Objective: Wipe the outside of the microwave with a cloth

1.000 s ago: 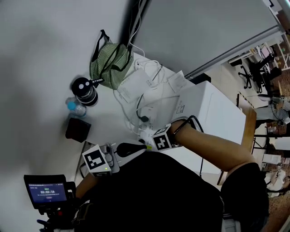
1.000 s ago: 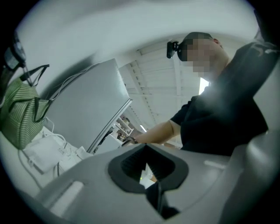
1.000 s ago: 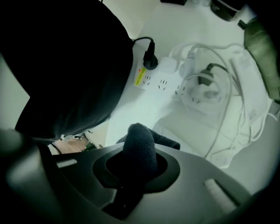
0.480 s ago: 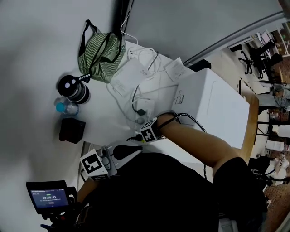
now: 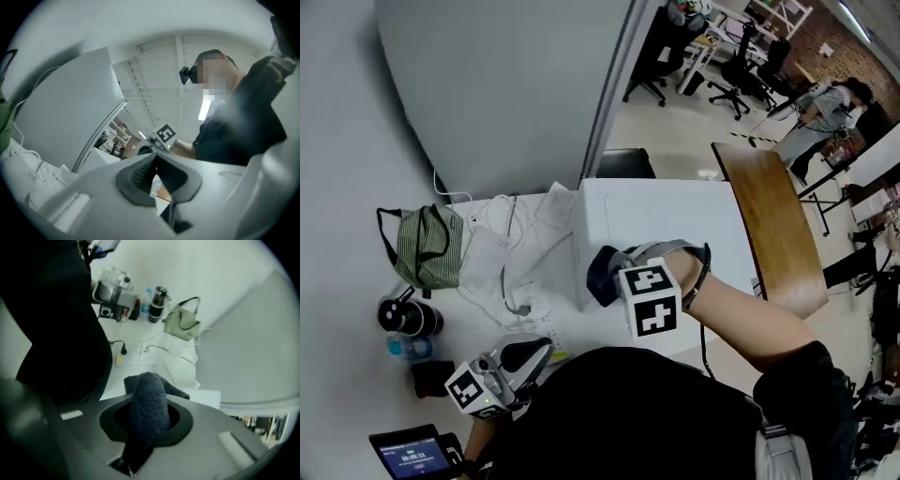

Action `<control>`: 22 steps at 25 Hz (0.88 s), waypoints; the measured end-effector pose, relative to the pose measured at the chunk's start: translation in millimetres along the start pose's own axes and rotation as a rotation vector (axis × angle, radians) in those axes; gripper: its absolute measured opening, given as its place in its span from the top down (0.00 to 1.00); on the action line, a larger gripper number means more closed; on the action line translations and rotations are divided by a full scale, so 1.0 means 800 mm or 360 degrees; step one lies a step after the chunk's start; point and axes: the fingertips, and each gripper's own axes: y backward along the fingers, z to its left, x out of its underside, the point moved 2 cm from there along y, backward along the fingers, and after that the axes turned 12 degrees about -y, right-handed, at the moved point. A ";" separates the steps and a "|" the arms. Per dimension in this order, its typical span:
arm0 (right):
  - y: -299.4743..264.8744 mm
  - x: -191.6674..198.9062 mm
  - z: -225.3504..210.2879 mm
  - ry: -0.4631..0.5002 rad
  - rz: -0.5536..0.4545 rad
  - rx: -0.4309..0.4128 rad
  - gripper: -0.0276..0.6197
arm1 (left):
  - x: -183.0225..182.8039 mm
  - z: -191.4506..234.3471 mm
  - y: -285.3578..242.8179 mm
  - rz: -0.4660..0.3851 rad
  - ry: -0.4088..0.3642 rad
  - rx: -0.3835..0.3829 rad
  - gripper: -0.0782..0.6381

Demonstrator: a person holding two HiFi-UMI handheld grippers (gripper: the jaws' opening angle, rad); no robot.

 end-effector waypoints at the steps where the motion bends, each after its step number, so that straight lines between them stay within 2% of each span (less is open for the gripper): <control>1: 0.022 0.033 -0.022 -0.0147 -0.0100 0.0060 0.87 | 0.002 0.001 -0.019 0.0049 -0.0043 0.0038 0.89; 3: 0.059 0.118 -0.063 -0.0441 -0.0268 0.0191 0.87 | 0.005 0.000 -0.067 0.0130 -0.0113 0.0098 0.89; 6: 0.108 0.278 -0.107 -0.0859 -0.0511 0.0355 0.87 | 0.014 -0.013 -0.153 0.0194 -0.0185 0.0128 0.89; 10: 0.137 0.477 -0.171 -0.1301 -0.1002 0.0508 0.87 | 0.039 -0.014 -0.268 0.0219 -0.0218 0.0047 0.89; 12: 0.119 0.546 -0.202 -0.1498 -0.1277 0.0490 0.87 | 0.055 -0.013 -0.310 0.0238 -0.0193 -0.0007 0.89; 14: 0.086 0.585 -0.222 -0.1653 -0.1524 0.0367 0.87 | 0.068 -0.018 -0.343 0.0304 -0.0155 -0.0049 0.89; 16: 0.051 0.593 -0.233 -0.1707 -0.1690 0.0191 0.87 | 0.078 -0.026 -0.370 0.0378 -0.0130 -0.0075 0.89; 22: -0.010 0.535 -0.233 -0.1564 -0.1953 -0.0221 0.87 | 0.081 -0.040 -0.432 0.0496 -0.0112 -0.0152 0.89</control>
